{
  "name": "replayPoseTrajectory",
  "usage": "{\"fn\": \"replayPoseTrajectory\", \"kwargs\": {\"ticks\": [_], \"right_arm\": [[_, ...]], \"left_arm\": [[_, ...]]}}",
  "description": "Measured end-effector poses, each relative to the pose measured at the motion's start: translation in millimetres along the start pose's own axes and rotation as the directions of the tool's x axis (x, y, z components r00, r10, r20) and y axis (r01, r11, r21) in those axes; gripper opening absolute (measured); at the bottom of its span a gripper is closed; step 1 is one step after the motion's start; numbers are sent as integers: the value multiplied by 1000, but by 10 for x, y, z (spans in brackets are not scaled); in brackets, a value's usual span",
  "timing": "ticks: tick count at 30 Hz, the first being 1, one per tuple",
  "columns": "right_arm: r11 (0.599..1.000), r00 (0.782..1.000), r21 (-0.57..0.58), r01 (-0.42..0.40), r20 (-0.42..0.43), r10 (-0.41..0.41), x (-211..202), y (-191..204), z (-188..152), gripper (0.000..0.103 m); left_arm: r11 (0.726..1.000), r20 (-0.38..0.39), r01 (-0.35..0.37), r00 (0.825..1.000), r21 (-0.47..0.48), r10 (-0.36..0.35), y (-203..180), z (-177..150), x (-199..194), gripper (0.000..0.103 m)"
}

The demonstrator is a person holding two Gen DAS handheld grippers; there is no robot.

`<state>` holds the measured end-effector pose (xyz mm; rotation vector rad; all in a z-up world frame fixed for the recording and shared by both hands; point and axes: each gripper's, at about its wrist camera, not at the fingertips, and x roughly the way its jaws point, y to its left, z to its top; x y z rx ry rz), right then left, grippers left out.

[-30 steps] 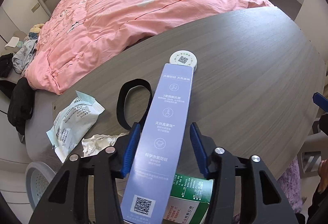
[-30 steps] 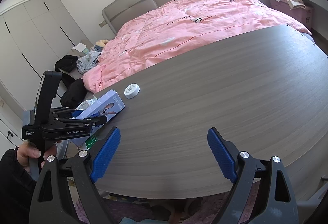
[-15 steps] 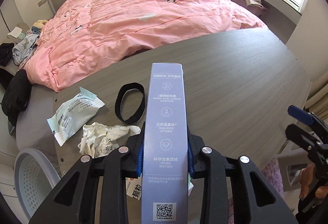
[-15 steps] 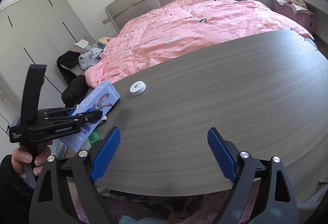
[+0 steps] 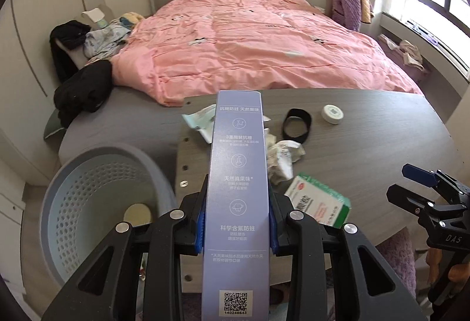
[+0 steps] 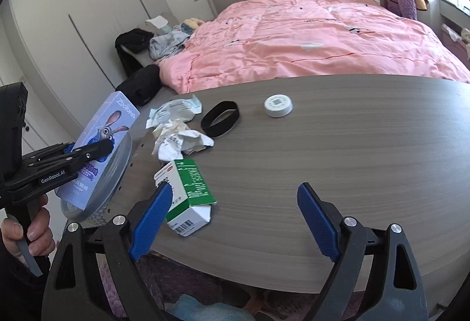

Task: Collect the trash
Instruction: 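Close the left tool around the tall lavender box, then lift the lavender box toward the basket with the left tool while the right tool grasps the green-and-white medicine box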

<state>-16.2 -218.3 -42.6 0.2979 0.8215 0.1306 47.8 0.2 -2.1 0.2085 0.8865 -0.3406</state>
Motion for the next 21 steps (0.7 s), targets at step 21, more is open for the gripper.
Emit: {"fn": "replayPoseTrajectory", "kwargs": {"ticks": [21], "right_arm": [[970,992,-244,20,-119,-51,700,616,-15,89]], "left_arm": [[927,-16,-174,984,-332,179,891,-659,-162,31]]}}
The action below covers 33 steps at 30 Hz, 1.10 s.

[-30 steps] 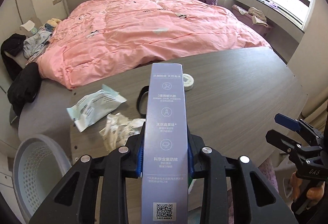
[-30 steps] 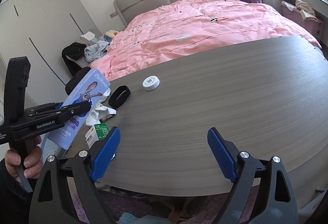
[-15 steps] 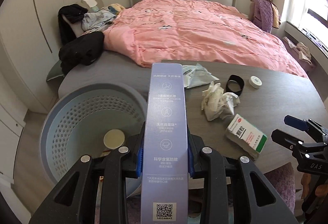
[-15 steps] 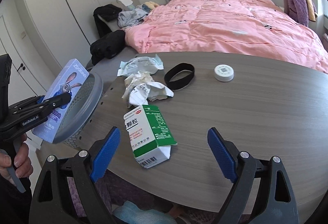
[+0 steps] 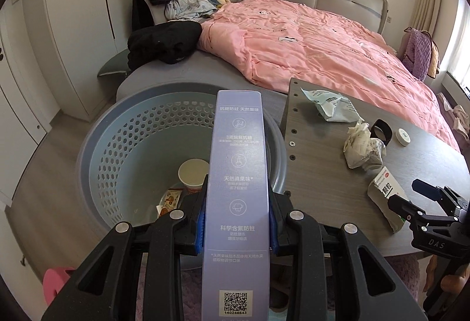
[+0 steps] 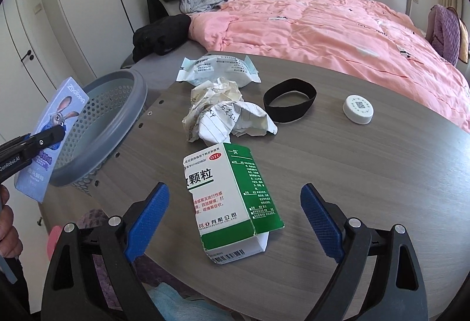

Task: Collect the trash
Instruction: 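Lift the lavender box toward the basket with the left tool while the right tool grasps the green-and-white medicine box, then lift the medicine box with the right tool while the left tool holds the lavender box over the basket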

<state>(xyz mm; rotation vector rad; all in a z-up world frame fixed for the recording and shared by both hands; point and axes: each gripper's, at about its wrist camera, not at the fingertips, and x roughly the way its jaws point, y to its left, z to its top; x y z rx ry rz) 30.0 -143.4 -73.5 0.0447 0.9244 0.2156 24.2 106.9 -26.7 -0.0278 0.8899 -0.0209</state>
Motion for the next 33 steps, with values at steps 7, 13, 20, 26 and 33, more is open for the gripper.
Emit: {"fn": "replayPoseTrajectory", "kwargs": {"ticks": [7,13,20,26,33], "right_arm": [[999,1000,-43,22,-22,-22,113,72,-14,89],[998,999,-58,15,-41,-17,189,115,-27,68],[999,1000,-35,-2,-24,1,107,93,-82,48],[1000,1000,22,-11,10,11,-120,16,-128,40],[1000,999,8,0,39,-1,-248,96,-12,32]], "left_arm": [[1000,0,-5,1000,-20,5,47,-31,10,31],[1000,-8,-7,1000,-22,7,34,-45,22,31],[1000,-9,-1,1000,-24,1,11,-51,14,31],[1000,4,6,1000,-20,-6,-12,-58,-18,31],[999,6,6,1000,-40,-6,127,-29,26,31]]}}
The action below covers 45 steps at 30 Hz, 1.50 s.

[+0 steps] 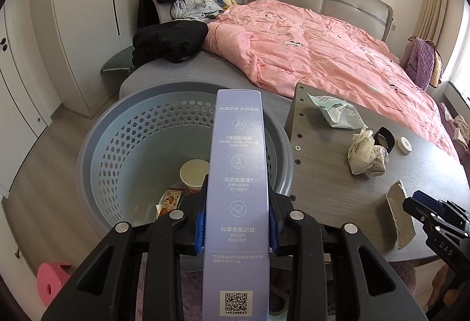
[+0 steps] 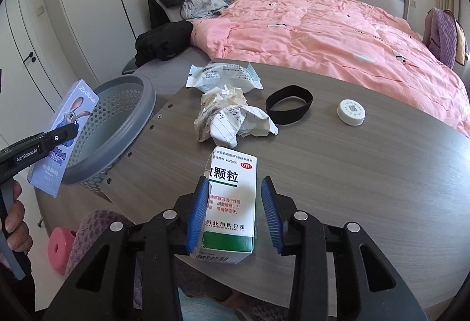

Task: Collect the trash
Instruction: 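Lift the medicine box with the right tool while the left tool holds the lavender box over the basket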

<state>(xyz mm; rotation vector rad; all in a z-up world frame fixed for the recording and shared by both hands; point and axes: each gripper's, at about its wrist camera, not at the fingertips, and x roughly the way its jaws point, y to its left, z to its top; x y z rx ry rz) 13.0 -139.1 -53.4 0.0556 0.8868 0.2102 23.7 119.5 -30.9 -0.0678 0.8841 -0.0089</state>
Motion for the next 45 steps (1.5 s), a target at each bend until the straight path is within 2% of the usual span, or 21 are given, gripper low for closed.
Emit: {"fn": "replayPoseTrajectory", "kwargs": {"ticks": [2,4,7,14,19,21,22,23,31,34,36,37,38,45], "right_arm": [[1000,1000,7,-6,-7,6,27,20,30,21],[1000,1000,9,-6,-5,6,37,47,53,19],[1000,1000,18,-8,-3,8,39,78,95,9],[1000,1000,27,14,-23,-13,64,108,111,7],[998,999,54,37,-28,-35,46,47,106,15],[997,998,57,53,-23,-52,28,35,117,36],[997,999,59,52,-14,-51,19,35,121,54],[997,999,60,53,-9,-52,15,35,124,58],[996,994,66,56,-97,-49,339,79,98,58],[996,993,58,64,-103,-57,404,103,77,58],[996,993,57,62,-106,-56,413,110,76,52],[997,992,56,61,-114,-54,422,111,76,40],[997,992,57,55,-121,-48,430,107,69,36],[998,996,64,23,-88,-18,293,153,95,36]], "left_arm": [[1000,1,-1,1000,-7,1,54,4,12,31],[1000,5,-5,1000,-10,5,96,5,22,31],[1000,8,-5,1000,-22,6,159,17,49,31],[999,6,-2,1000,-36,2,255,56,149,31],[999,-2,5,1000,-43,-5,279,61,216,31],[999,-5,6,1000,-45,-7,279,57,239,31],[999,-7,8,1000,-47,-8,280,53,245,31],[999,-8,10,1000,-49,-11,276,52,255,31],[999,2,22,1000,-42,-22,243,60,225,31],[999,3,19,1000,-44,-18,250,68,221,31],[999,1,18,1000,-44,-18,249,65,224,31],[999,1,18,1000,-44,-18,255,67,227,31],[999,0,19,1000,-44,-19,255,65,230,31],[999,4,30,1000,-39,-30,247,53,212,31]]}}
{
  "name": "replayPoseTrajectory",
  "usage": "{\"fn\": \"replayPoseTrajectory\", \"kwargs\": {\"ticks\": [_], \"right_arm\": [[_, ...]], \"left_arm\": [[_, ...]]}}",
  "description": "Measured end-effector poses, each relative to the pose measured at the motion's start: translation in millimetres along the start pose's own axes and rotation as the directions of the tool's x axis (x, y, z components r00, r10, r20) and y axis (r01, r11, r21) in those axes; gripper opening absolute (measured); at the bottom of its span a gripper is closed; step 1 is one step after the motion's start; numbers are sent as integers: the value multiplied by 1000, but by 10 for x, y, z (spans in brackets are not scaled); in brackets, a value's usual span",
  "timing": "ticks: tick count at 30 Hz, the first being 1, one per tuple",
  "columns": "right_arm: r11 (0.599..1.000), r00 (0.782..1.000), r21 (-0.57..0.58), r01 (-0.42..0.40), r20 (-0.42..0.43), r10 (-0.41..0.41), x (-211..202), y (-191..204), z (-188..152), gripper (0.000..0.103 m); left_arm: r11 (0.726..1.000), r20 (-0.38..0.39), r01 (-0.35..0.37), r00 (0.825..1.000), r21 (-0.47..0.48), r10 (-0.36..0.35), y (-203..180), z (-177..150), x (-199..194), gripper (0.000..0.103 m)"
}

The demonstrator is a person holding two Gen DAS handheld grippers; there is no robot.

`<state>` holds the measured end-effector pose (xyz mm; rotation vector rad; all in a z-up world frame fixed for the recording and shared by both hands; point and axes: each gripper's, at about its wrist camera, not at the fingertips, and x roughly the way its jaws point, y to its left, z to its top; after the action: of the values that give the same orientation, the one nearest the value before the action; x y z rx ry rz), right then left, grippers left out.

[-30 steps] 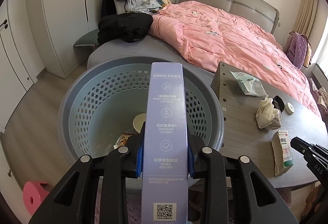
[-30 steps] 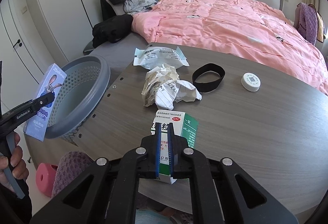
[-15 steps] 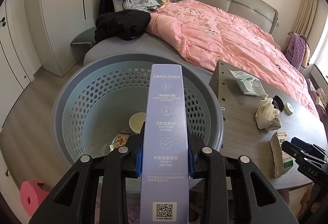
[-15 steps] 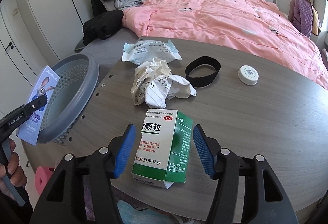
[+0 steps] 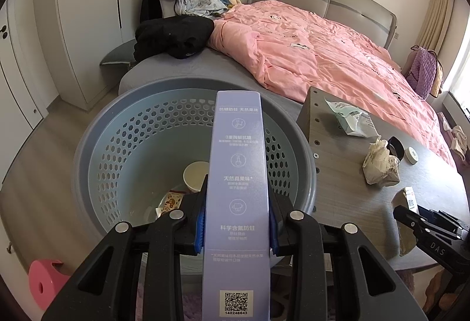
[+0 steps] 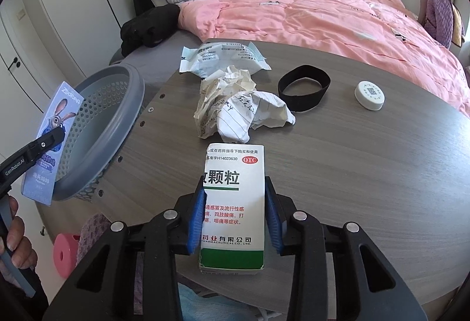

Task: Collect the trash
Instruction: 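Lift the medicine box with the right tool while the left tool holds the lavender box over the basket, then carry both boxes over the blue basket and open both tools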

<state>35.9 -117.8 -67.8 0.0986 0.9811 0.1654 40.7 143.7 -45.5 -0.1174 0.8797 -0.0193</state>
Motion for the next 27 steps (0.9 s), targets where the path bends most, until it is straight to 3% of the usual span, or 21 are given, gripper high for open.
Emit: {"fn": "replayPoseTrajectory", "kwargs": {"ticks": [10,19,25,27], "right_arm": [[985,988,-107,-133,68,141,-105,611,396,36],[947,963,-202,-251,44,265,159,1279,721,37],[933,954,-218,-287,23,299,335,1486,847,41],[930,952,-226,-291,27,304,351,1522,875,42]], "left_arm": [[999,8,-39,999,-17,39,217,70,-4,31],[996,-15,-85,996,-4,85,447,207,36,31],[994,-24,-104,994,-17,104,567,252,88,31],[994,-22,-110,994,-23,109,591,263,98,39]]}}
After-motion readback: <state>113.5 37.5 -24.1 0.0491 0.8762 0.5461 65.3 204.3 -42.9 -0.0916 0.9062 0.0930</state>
